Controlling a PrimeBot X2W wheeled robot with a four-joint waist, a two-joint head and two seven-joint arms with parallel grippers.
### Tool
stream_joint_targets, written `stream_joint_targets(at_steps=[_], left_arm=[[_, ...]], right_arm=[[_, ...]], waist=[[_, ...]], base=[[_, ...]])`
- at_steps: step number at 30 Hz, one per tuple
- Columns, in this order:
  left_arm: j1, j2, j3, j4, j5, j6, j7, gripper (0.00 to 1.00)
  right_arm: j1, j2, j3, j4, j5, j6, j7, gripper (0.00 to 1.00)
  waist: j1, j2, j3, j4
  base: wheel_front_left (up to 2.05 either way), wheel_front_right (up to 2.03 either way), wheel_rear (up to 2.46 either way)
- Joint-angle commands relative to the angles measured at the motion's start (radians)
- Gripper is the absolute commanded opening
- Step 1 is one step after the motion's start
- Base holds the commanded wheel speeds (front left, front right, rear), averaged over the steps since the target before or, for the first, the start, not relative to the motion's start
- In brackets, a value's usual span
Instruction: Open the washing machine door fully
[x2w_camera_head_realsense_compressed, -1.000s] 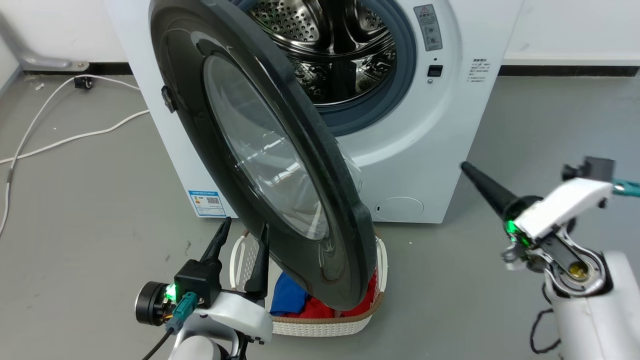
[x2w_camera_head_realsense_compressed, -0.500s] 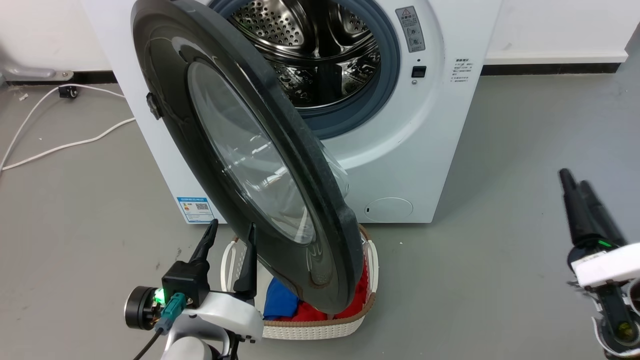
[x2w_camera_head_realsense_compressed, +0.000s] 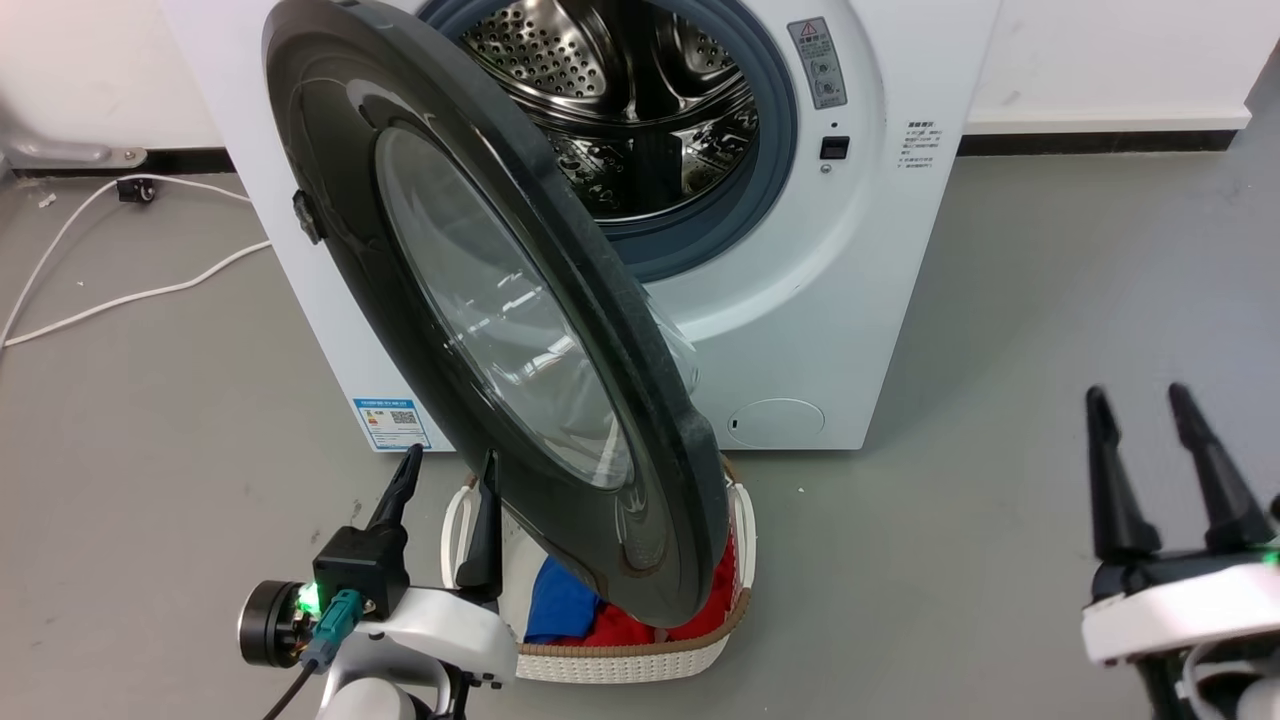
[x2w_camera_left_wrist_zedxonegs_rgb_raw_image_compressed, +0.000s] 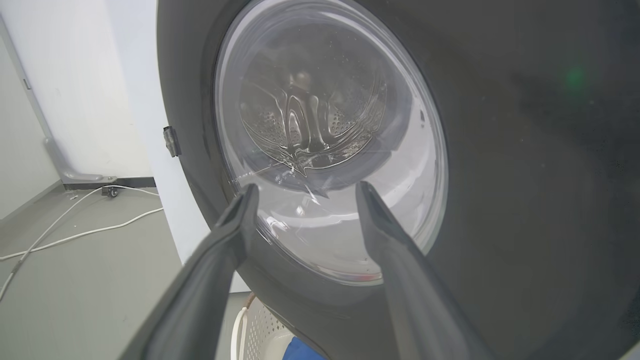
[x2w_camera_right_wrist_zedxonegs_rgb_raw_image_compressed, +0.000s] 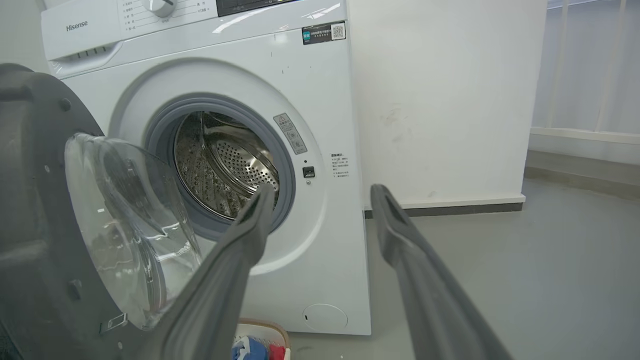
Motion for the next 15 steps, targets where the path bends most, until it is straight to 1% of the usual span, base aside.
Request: stream_joint_targets(at_steps=[1,7,15], left_arm=[[0.001,0.004,-0.001,0.002,0.005,-0.004,-0.003,1.00],[0.008,0.004,-0.002,0.006,0.006,-0.006,-0.003,1.00],[0.003,0.006,-0.004,0.010,0.013,-0.007,-0.003,1.00]], right_arm=[[0.025,0.010,0.011,0.006,-0.021,0.000,-0.003,1.00],[0.065,0.035,0.053,0.054,-0.077,0.000,-0.024,1.00],[0.048,0.039,0.064,0.105,-0.133,0.000,-0.051,1.00]], waist=[[0.0000,-0.0001,-0.001,0.003],[0.0000,-0.0001,-0.004,0.013],[0.0000,-0.0001,-0.001,0.017]], base=[[0.00,0.00,0.00],[0.00,0.00,0.00],[0.00,0.00,0.00]])
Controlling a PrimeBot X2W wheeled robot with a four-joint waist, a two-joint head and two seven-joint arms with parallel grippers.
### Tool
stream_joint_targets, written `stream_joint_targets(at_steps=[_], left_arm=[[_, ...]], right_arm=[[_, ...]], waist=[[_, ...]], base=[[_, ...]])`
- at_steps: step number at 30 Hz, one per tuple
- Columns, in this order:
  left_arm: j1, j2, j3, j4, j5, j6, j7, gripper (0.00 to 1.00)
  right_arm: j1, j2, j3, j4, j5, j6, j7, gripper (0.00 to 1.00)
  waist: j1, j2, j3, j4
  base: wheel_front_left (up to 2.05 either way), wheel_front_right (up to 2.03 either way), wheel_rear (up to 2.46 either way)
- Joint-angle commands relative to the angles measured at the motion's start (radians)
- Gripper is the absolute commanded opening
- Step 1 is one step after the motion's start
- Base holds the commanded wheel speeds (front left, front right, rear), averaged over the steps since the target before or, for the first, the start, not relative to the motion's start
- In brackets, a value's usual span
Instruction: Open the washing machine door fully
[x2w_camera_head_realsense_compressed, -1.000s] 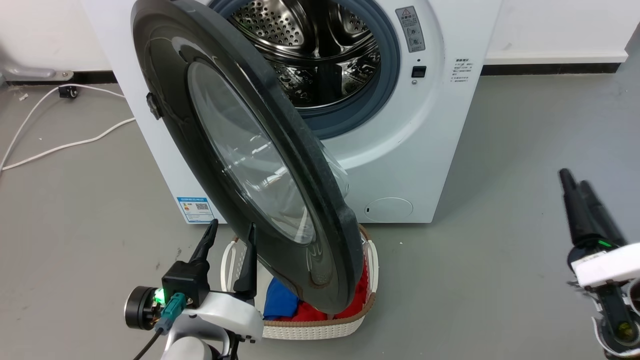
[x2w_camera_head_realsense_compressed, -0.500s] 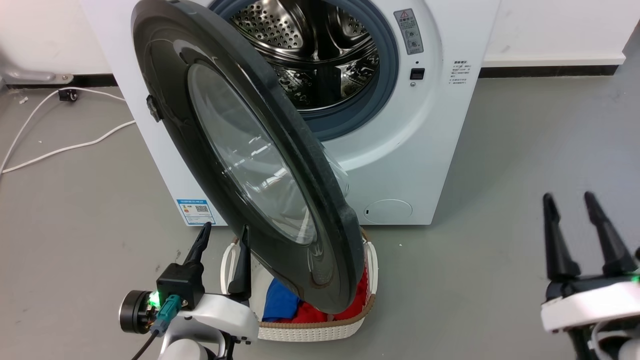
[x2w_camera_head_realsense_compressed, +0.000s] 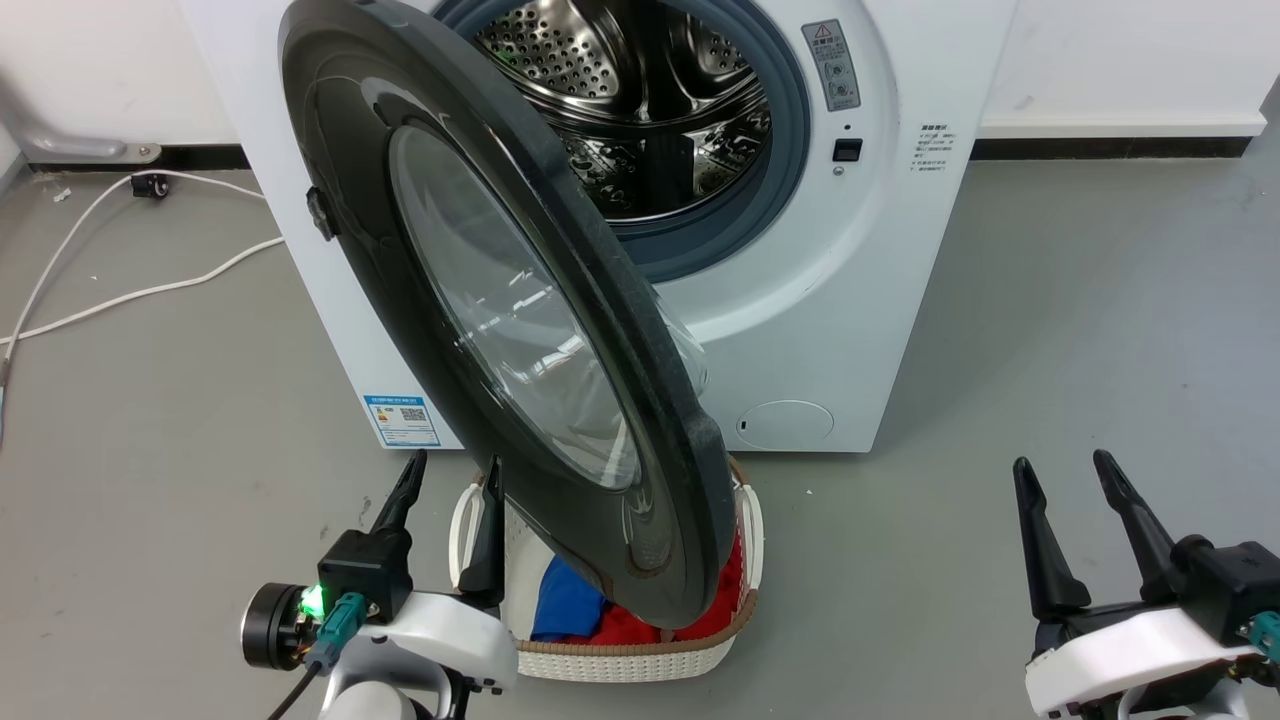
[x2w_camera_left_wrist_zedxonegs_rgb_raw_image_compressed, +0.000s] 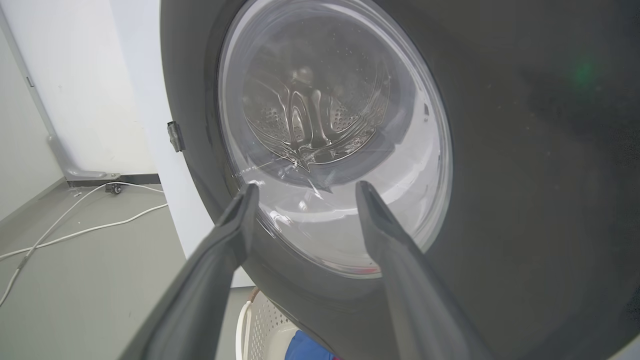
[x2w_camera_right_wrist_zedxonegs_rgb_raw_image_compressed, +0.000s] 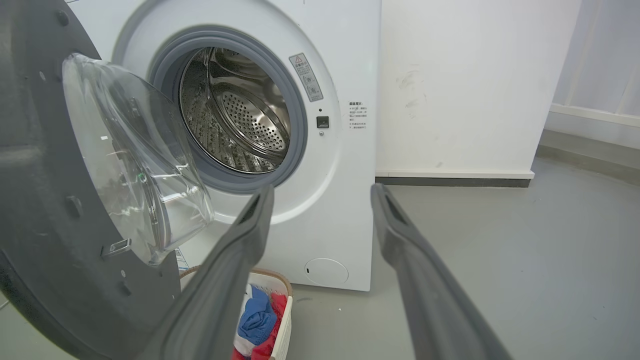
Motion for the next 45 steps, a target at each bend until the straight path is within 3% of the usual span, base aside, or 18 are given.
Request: stream_joint_targets(at_steps=[1,18,19,20,21,34,45], left_arm=[[0.000,0.006,-0.002,-0.002,0.007,0.000,-0.003,1.00],[-0.003,0.011,-0.006,-0.004,0.015,0.006,-0.003,1.00],[-0.003,0.011,-0.006,-0.004,0.014,0.006,-0.003,0.67],[-0.002,0.011,-0.006,-0.003,0.012,0.005,-0.003,0.08],[-0.002,0.012,-0.007,-0.003,0.010,0.004,-0.003,0.00],[-0.026,0.015,0.009,-0.042,-0.007,0.016,-0.003,0.00],[-0.112,0.017,-0.004,-0.343,0.010,0.042,0.015,0.00]], right_arm=[[-0.008,0.002,-0.003,0.008,-0.007,0.000,-0.007,1.00],[-0.024,0.000,-0.013,0.041,-0.023,0.000,-0.015,1.00],[-0.025,0.001,-0.014,0.043,-0.024,0.000,-0.016,1.00],[-0.026,0.001,-0.013,0.045,-0.025,0.000,-0.018,1.00],[-0.026,0.001,-0.013,0.046,-0.027,0.000,-0.018,1.00],[-0.032,-0.002,-0.012,0.070,-0.028,0.000,-0.027,1.00],[-0.026,0.004,-0.020,0.077,-0.027,0.000,-0.027,1.00]], waist=[[0.0000,0.0000,0.001,0.000],[0.0000,0.0000,0.005,-0.005],[0.0000,0.0000,0.005,-0.005],[0.0000,0.0000,0.005,-0.005],[0.0000,0.0000,0.005,-0.004],[0.0000,0.0000,0.004,0.000],[0.0000,0.0000,-0.002,0.015]], base=[[0.00,0.00,0.00],[0.00,0.00,0.00],[0.00,0.00,0.00],[0.00,0.00,0.00],[0.00,0.00,0.00],[0.00,0.00,0.00],[0.00,0.00,0.00]])
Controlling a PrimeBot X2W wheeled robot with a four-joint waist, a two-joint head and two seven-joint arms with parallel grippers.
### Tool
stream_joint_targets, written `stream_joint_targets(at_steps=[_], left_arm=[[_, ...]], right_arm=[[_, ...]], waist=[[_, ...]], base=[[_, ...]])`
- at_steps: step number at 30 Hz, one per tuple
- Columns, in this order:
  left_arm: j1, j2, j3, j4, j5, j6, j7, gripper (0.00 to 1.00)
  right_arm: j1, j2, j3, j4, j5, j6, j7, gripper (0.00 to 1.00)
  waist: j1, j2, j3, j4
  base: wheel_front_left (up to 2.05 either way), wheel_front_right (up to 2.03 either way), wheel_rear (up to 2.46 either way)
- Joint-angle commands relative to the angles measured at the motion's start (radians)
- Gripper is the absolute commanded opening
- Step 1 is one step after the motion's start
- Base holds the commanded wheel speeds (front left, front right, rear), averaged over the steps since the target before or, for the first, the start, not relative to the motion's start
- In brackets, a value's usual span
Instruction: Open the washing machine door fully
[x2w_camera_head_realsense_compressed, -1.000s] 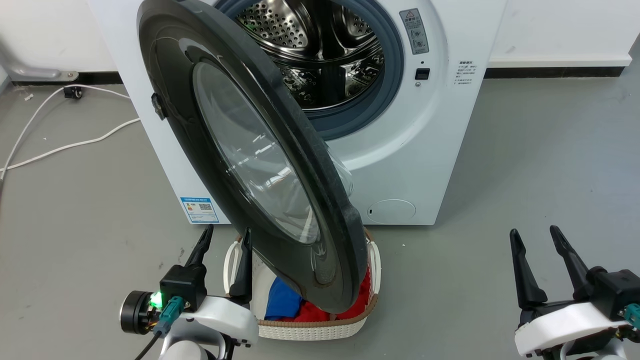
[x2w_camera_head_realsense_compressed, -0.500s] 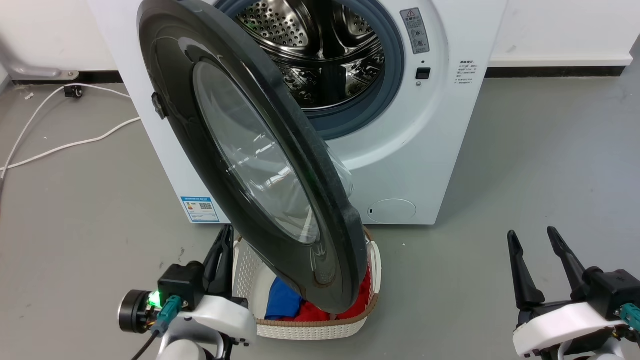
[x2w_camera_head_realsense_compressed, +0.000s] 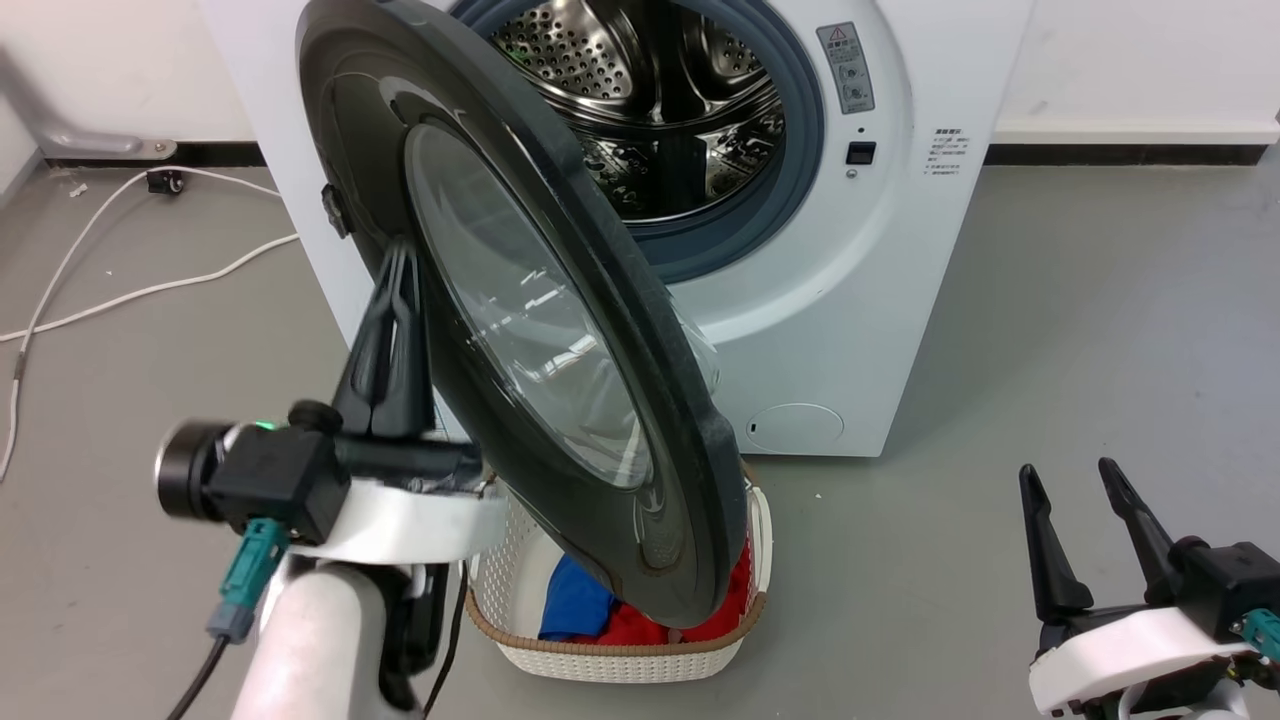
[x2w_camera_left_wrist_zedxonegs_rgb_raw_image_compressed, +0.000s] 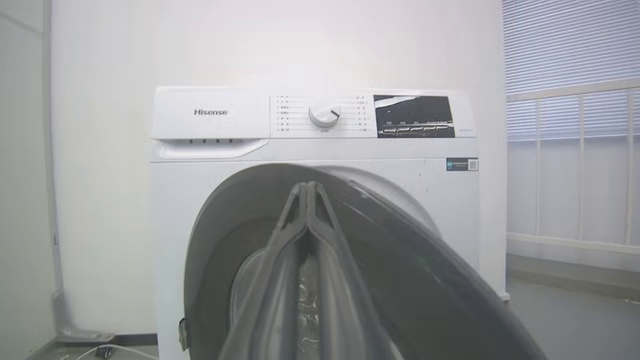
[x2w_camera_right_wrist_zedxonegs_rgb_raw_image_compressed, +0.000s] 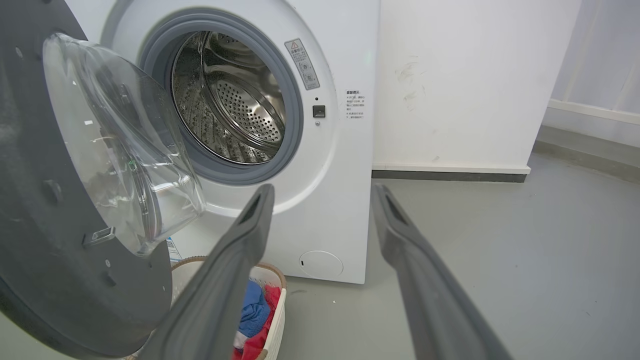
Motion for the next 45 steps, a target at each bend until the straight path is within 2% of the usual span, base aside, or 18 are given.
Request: stream_joint_targets(at_steps=[1,7,13,20,29,35,45], left_arm=[[-0.019,-0.004,-0.010,-0.034,0.003,0.005,0.006,0.00],[-0.110,-0.014,-0.085,-0.206,0.005,-0.001,0.051,0.00],[-0.201,-0.024,-0.238,-0.264,-0.019,-0.022,0.096,0.00],[-0.209,-0.028,-0.441,-0.221,-0.126,-0.020,0.159,0.00],[-0.124,-0.028,-0.652,-0.075,-0.257,-0.019,0.274,0.00],[-0.058,-0.016,-0.708,0.039,-0.281,-0.015,0.320,0.00],[-0.089,-0.007,-0.646,0.226,-0.279,0.030,0.257,0.00]], right_arm=[[-0.004,0.004,-0.003,0.000,0.001,0.000,-0.001,1.00],[-0.007,0.006,-0.008,0.005,0.001,0.000,0.003,1.00],[-0.003,0.004,-0.017,0.010,0.004,0.000,0.002,1.00],[0.002,0.000,-0.022,0.005,-0.004,0.000,0.012,1.00],[0.003,0.009,-0.028,-0.004,-0.007,0.000,0.024,1.00],[-0.010,0.013,-0.027,-0.001,-0.004,0.000,0.027,1.00],[-0.018,0.020,-0.023,0.012,0.000,0.000,0.029,1.00]], waist=[[0.0000,0.0000,-0.001,0.002],[0.0000,0.0000,-0.002,0.006],[0.0000,0.0000,0.001,0.008],[0.0000,0.0000,0.005,0.002],[0.0000,0.0000,0.021,-0.006],[0.0000,0.0000,0.031,-0.015],[0.0000,0.0000,0.040,-0.023]], base=[[0.00,0.00,0.00],[0.00,0.00,0.00],[0.00,0.00,0.00],[0.00,0.00,0.00],[0.00,0.00,0.00],[0.00,0.00,0.00],[0.00,0.00,0.00]])
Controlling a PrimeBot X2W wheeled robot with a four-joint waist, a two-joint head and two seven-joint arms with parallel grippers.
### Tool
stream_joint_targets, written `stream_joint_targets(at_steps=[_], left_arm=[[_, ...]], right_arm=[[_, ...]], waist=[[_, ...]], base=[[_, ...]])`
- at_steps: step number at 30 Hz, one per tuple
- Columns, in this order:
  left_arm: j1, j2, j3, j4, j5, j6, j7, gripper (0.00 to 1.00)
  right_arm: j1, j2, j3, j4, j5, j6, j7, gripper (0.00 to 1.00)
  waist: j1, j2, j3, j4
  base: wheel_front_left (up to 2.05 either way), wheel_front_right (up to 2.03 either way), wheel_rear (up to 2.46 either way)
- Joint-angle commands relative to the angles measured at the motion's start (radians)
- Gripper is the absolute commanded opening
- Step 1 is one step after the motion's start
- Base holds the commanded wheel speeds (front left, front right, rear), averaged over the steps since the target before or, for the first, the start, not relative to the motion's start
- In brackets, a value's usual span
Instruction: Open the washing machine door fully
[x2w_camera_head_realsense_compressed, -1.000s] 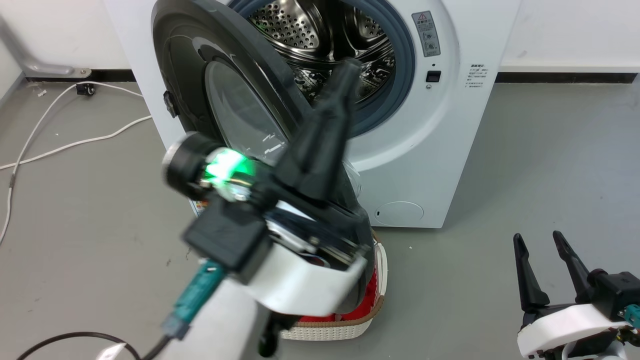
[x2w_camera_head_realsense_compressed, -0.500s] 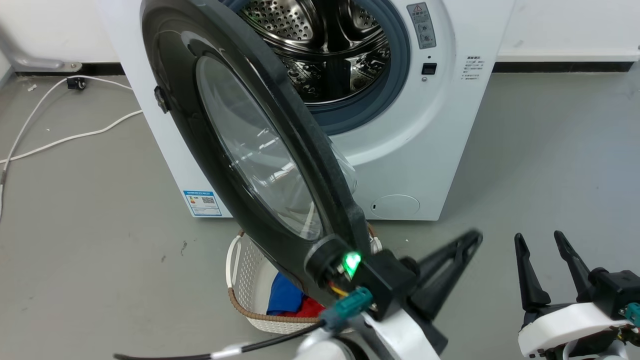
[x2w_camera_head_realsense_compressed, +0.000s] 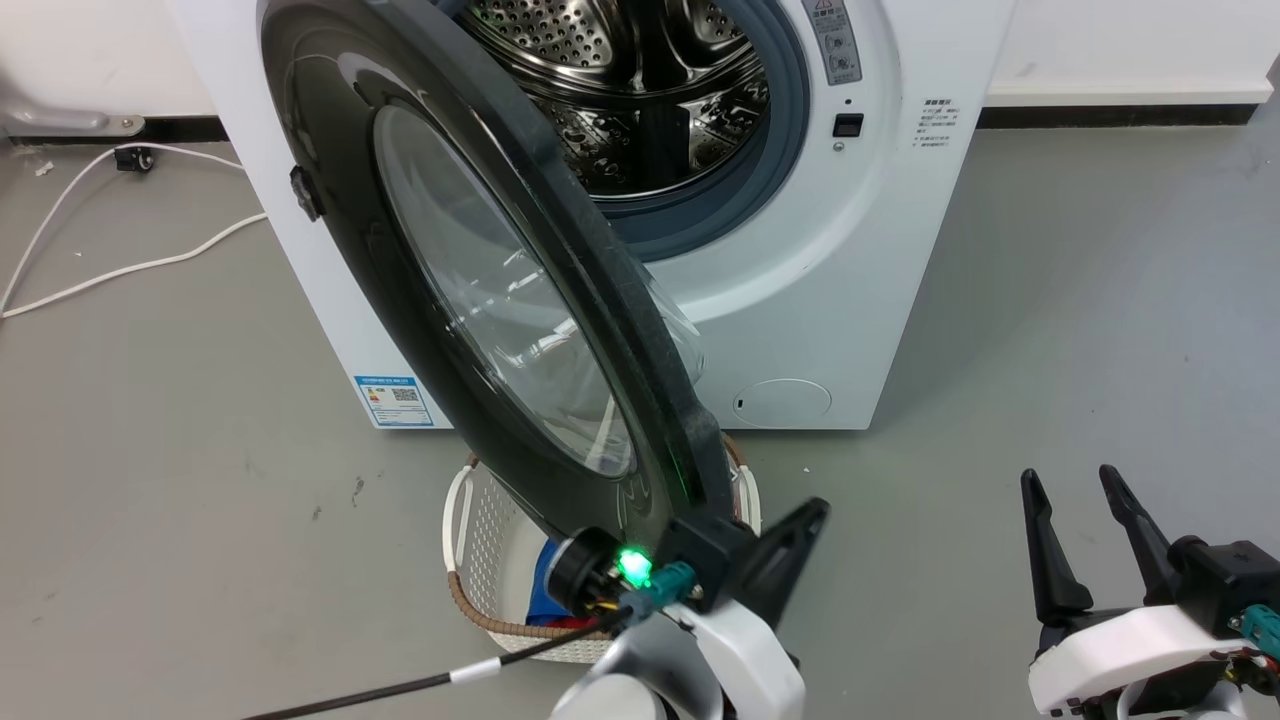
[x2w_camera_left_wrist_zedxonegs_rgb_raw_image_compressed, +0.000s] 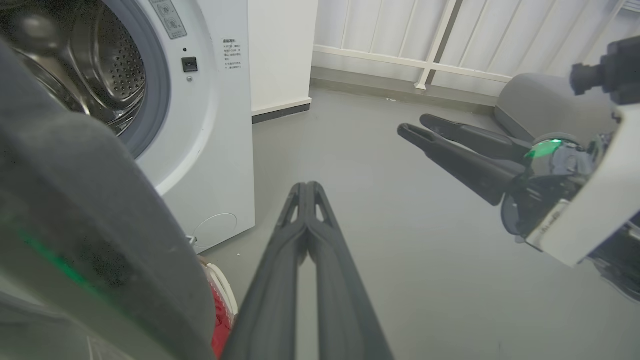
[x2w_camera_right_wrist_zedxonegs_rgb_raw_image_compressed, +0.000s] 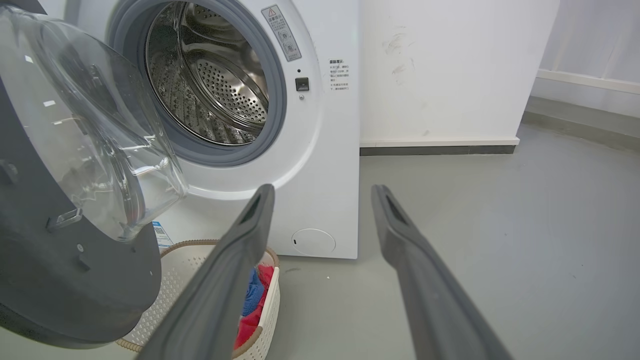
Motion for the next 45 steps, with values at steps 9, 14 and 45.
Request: stream_joint_targets(at_steps=[9,14,45], left_arm=[[-0.018,0.007,0.085,0.100,-0.023,0.071,-0.081,0.00],[0.020,0.043,0.121,0.087,-0.028,0.110,-0.100,0.00],[0.311,0.168,0.191,-0.338,0.015,0.339,-0.144,0.00]], right_arm=[[-0.016,0.005,0.009,0.009,0.012,0.000,-0.016,1.00],[-0.008,0.004,0.007,0.011,0.020,0.000,-0.025,1.00],[0.048,-0.007,-0.089,-0.037,0.017,0.000,0.011,1.00]], waist=[[0.0000,-0.0001,-0.001,-0.012],[0.0000,-0.0001,0.000,-0.007],[0.0000,-0.0001,0.033,0.326]], base=[[0.00,0.00,0.00],[0.00,0.00,0.00],[0.00,0.00,0.00]])
